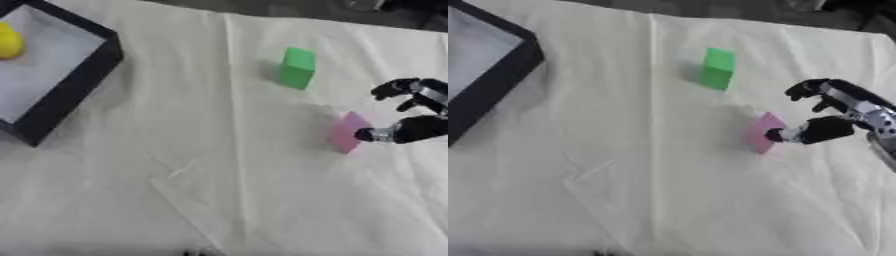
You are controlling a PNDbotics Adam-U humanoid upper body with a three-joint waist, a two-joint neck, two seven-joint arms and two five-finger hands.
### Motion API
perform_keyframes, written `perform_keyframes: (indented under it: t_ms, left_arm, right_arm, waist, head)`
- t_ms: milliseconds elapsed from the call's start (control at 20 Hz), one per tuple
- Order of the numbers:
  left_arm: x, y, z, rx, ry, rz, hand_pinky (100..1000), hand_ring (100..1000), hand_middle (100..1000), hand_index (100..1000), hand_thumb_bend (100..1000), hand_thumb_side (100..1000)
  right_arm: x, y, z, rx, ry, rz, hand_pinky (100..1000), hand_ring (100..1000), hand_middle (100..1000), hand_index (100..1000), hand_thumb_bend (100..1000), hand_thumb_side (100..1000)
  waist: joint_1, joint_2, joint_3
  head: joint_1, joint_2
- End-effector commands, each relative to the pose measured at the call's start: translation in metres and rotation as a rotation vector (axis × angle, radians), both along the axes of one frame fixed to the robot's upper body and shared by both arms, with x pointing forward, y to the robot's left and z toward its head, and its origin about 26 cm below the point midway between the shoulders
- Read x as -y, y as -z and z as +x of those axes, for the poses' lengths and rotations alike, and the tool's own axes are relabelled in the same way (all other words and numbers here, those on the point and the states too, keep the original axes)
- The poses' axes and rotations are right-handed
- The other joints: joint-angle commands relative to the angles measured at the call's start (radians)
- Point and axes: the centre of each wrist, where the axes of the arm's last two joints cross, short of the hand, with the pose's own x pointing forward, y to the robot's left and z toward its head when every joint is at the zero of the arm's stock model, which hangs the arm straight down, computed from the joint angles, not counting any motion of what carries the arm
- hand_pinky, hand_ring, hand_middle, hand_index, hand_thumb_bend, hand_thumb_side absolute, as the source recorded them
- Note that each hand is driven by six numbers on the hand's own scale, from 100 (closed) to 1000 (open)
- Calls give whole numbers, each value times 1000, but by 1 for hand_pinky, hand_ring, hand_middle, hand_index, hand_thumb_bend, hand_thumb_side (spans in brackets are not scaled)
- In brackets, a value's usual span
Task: Pick up the objects with one hand, pass them to the other hand, and then place them into the box on the other side of the table.
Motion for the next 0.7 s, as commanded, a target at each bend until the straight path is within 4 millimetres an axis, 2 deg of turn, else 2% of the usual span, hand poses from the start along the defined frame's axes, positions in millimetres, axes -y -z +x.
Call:
perform_keyframes:
  t_ms: [50,700]
  left_arm:
    - [-1,-7,-2,23,-5,18,884,650,599,746,100,539]
    - [-3,-5,-1,15,-17,18,883,649,596,745,100,543]
  right_arm:
    - [5,-6,2,4,6,-36,791,927,777,846,699,397]
    - [4,0,4,-53,-3,-62,812,921,782,846,708,427]
  waist:
    - [3,-17,0]
    - [0,-14,0]
  head:
    - [-5,7]
    - [-5,22]
